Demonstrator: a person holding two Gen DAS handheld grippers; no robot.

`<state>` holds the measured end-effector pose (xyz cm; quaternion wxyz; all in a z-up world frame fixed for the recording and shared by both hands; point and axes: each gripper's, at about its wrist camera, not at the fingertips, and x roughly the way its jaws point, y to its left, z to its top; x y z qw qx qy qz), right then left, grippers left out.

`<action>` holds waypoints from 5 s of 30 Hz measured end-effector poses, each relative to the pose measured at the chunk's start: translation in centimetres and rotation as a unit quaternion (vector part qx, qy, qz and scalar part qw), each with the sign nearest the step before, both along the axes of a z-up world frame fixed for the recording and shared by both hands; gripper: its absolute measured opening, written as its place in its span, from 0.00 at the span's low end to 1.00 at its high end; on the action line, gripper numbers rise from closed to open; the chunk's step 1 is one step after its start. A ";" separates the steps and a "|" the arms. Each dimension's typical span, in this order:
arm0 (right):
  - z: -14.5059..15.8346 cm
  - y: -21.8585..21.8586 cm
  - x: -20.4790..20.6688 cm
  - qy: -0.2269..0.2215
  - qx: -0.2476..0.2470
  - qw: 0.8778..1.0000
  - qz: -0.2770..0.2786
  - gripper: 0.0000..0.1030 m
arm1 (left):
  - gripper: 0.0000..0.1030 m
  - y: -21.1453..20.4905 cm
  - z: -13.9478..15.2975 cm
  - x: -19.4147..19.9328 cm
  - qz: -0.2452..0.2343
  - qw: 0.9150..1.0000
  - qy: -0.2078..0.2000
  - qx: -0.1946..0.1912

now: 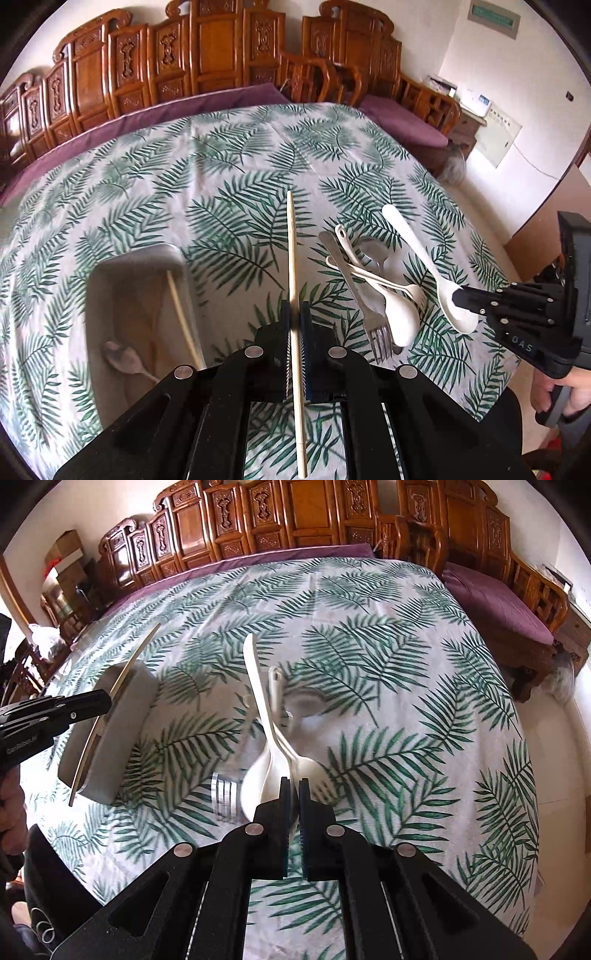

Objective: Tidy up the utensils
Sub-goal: 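Carry fork and chopstick over the grey tray and open both grippers, then return the right gripper to the pile and grasp a white plastic fork, then grasp a metal fork with the left gripper while the right holds the white fork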

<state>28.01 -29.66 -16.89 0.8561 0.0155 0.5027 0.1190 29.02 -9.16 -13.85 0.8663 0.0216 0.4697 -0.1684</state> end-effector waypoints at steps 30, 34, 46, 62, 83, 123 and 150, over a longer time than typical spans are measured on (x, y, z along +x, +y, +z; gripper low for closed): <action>3.0 13.3 -0.6 -0.011 0.020 0.996 0.087 0.05 | 0.04 12.1 0.2 0.0 0.084 0.996 -0.009 -0.011; 3.0 14.9 -0.4 -0.010 0.021 0.995 0.098 0.05 | 0.05 12.6 -0.2 0.0 0.090 0.996 -0.004 -0.009; 2.4 19.7 0.3 -0.007 0.023 0.993 0.114 0.05 | 0.05 15.6 1.0 -2.7 0.109 0.994 -0.024 -0.004; 0.6 22.9 2.2 0.021 0.041 0.994 0.095 0.06 | 0.05 17.1 3.6 -5.0 0.110 0.992 -0.057 0.012; 1.4 23.6 1.2 0.000 0.054 0.992 0.111 0.05 | 0.06 16.6 3.7 -5.4 0.105 0.993 -0.058 0.015; -5.9 3.8 6.8 0.078 -0.093 0.987 0.107 0.23 | 0.49 2.0 -0.1 -5.2 -0.008 1.000 -0.017 0.021; -3.0 0.3 2.4 0.023 -0.025 0.998 0.052 0.05 | 0.49 -2.0 -2.5 -3.7 -0.032 0.999 0.009 0.039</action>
